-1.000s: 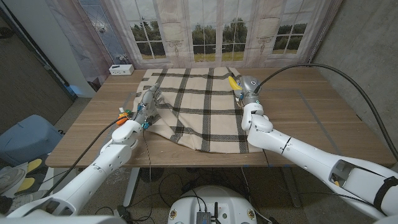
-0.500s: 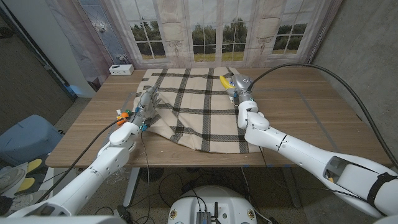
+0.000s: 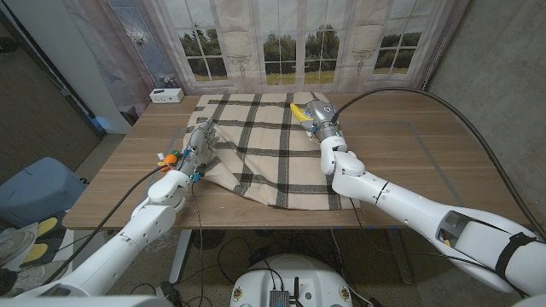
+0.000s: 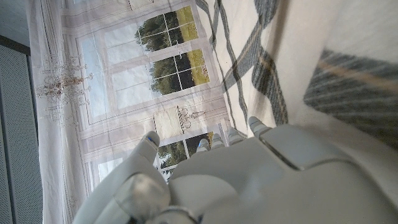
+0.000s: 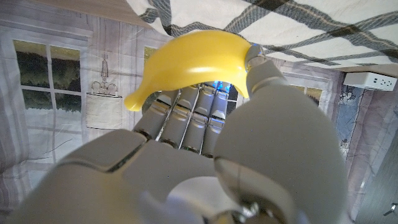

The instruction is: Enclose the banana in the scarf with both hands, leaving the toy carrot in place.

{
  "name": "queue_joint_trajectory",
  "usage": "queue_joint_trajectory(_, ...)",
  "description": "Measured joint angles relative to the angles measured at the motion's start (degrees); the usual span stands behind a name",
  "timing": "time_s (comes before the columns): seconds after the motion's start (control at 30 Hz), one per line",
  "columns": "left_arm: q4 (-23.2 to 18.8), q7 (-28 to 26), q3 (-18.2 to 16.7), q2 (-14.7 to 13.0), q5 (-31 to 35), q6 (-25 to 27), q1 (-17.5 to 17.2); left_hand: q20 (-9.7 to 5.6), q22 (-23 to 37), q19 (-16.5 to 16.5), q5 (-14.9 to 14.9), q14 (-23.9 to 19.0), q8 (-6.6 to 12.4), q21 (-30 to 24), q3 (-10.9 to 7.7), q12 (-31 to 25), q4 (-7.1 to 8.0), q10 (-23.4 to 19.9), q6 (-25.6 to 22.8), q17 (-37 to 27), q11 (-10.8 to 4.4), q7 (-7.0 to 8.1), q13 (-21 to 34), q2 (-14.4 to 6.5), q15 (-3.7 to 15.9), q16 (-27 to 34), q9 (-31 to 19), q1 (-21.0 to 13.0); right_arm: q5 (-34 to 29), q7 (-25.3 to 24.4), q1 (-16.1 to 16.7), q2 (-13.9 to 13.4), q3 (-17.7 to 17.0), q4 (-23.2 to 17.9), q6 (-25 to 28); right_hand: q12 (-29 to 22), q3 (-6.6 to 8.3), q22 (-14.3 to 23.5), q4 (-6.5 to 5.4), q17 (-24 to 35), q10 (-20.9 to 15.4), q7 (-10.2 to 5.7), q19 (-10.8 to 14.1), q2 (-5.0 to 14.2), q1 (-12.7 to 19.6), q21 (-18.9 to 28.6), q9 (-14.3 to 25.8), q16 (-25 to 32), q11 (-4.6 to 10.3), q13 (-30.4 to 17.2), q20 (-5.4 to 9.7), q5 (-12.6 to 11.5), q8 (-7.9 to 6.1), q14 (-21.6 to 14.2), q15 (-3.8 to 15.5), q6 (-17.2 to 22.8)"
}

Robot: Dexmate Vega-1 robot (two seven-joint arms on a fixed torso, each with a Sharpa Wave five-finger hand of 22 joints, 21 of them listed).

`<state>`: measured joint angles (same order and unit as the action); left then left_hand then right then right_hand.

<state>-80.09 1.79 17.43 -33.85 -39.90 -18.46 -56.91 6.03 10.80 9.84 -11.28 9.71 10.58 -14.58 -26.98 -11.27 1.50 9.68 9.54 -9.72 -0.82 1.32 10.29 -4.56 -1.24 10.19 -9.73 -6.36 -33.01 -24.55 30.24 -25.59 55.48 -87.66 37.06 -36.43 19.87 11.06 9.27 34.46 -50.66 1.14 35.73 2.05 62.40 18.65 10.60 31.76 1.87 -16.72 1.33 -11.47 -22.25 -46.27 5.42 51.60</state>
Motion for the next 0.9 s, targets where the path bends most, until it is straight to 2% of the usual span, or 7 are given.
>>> queue_joint_trajectory(0.03,-0.4,0.0,-0.2,-0.2,0.0,0.0,-0.5,0.00,0.0,0.0,0.0,0.0,0.00,0.0,0.00,0.0,0.00,0.0,0.0,0.0,0.00,0.00,0.0,0.0,0.00,0.0,0.0,0.0,-0.3,0.5,-0.1,0.1,0.0,0.2,-1.7,0.0,0.00,0.0,0.00,0.1,0.0,0.00,0.0,0.00,0.0,0.0,0.0,0.0,0.00,0.0,0.00,0.0,0.00,0.0,0.00,0.0)
queue_joint_trajectory(0.17,-0.4,-0.2,-0.2,-0.2,0.0,-0.1,-0.5,0.00,0.0,0.0,0.0,0.0,0.00,0.0,0.00,0.0,0.00,0.0,0.0,0.0,0.00,0.00,0.0,0.0,0.00,0.0,0.0,0.0,-0.3,0.5,-0.4,0.6,0.3,0.8,-1.7,-0.1,0.00,0.0,0.00,0.2,0.0,0.01,0.0,-0.16,0.2,0.0,0.0,-0.2,0.00,0.0,0.00,0.0,0.00,0.0,0.00,0.0)
queue_joint_trajectory(0.2,-0.8,-0.2,-0.3,-0.3,0.0,-0.1,-0.9,0.00,0.0,0.0,0.0,0.0,0.00,0.0,0.00,0.0,0.00,0.0,0.0,0.0,0.00,0.00,0.0,0.0,0.00,0.0,0.0,0.0,-0.5,1.2,-0.4,0.7,0.4,1.0,-3.7,-0.1,0.00,0.0,0.00,0.2,0.0,0.52,0.0,-0.16,0.2,0.0,0.0,-0.2,0.00,0.0,0.00,0.0,0.00,0.0,0.00,0.5)
queue_joint_trajectory(0.6,-1.1,-0.2,-0.5,-0.5,-0.2,-0.4,-1.6,0.00,0.0,0.0,0.0,0.0,0.00,0.0,0.00,0.0,0.00,0.0,0.0,0.0,0.00,0.00,0.0,0.0,0.00,0.0,0.0,0.0,-0.7,2.7,-1.4,2.4,1.3,3.4,-7.1,-0.1,0.00,0.0,0.00,0.6,0.0,0.52,0.0,-0.22,0.2,0.0,0.0,-0.7,0.00,0.0,0.00,0.2,0.00,-0.5,0.11,0.5)
queue_joint_trajectory(0.63,-1.1,-0.2,-0.6,-0.5,-0.2,-0.5,-1.8,0.00,0.0,0.0,0.0,0.0,0.00,0.0,0.00,0.0,0.00,0.0,0.0,0.0,0.00,0.00,0.0,0.0,0.00,0.0,0.0,0.0,-0.5,3.3,-1.5,2.6,1.3,3.7,-8.9,-0.1,0.00,0.0,0.00,0.6,0.0,0.52,0.0,-0.22,0.2,0.0,0.0,-0.7,0.00,0.0,0.00,0.2,0.00,-0.5,0.11,0.5)
queue_joint_trajectory(0.9,-0.9,0.2,-0.7,-0.6,-0.5,-0.6,-1.8,0.00,0.0,0.0,0.0,0.0,0.00,0.0,-0.01,0.0,0.00,0.0,0.0,0.0,0.00,0.00,0.0,0.0,0.00,0.0,0.0,0.0,1.0,4.4,-1.9,3.9,1.4,5.5,-12.2,-0.1,-0.14,0.0,-0.14,0.6,0.0,0.52,0.0,-0.19,0.2,0.2,0.0,-1.3,0.00,0.0,0.00,0.0,0.00,-0.5,0.11,0.5)
